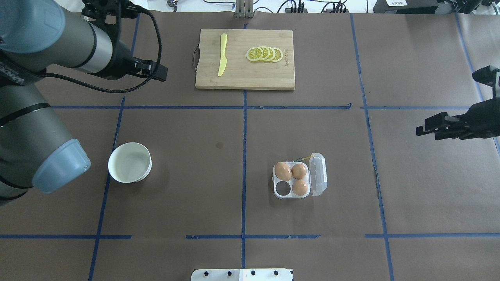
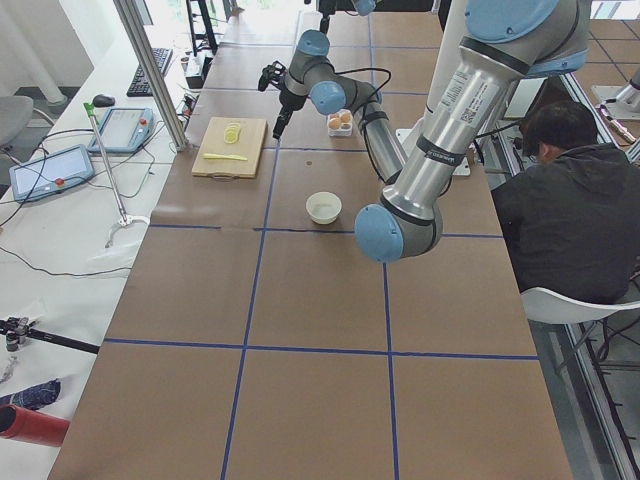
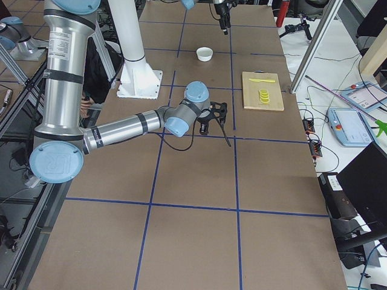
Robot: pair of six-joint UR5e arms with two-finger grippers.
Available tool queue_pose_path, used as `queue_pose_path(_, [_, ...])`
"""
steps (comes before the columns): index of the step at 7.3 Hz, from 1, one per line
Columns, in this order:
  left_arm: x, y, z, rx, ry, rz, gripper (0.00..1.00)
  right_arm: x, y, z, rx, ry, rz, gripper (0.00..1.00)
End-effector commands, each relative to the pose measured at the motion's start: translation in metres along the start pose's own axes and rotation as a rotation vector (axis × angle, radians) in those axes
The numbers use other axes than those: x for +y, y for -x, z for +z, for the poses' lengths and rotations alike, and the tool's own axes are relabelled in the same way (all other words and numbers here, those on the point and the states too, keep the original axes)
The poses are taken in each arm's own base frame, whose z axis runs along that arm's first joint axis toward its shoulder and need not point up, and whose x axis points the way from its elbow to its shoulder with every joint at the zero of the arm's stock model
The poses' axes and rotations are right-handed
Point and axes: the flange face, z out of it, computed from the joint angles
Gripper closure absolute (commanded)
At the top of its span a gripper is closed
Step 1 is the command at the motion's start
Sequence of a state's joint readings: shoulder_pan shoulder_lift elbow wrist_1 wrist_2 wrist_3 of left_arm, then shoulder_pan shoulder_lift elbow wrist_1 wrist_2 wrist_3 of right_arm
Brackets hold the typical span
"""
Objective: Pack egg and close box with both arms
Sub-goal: 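Raise the left arm away while the right arm moves toward the carton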
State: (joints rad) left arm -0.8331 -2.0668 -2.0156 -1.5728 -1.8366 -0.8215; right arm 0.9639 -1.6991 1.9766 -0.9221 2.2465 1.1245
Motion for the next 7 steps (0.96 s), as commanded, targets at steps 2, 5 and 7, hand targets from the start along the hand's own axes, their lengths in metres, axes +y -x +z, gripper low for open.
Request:
queue_pose_path(2, [-0.004, 0.092, -0.011, -0.114, -0.007, 0.126, 0.01, 0.032, 0.054, 0.039, -0.044, 0.069, -0.072, 1.0])
queue_pose_path(5, [-0.015, 0.15, -0.029, -0.146, 0.008, 0.213, 0.01, 0.055, 0.111, 0.077, -0.074, 0.088, -0.148, 1.0])
queue_pose_path(7, [-0.013, 0.156, -0.023, -0.155, 0.023, 0.239, 0.01, 0.067, 0.15, 0.105, -0.107, 0.127, -0.18, 1.0])
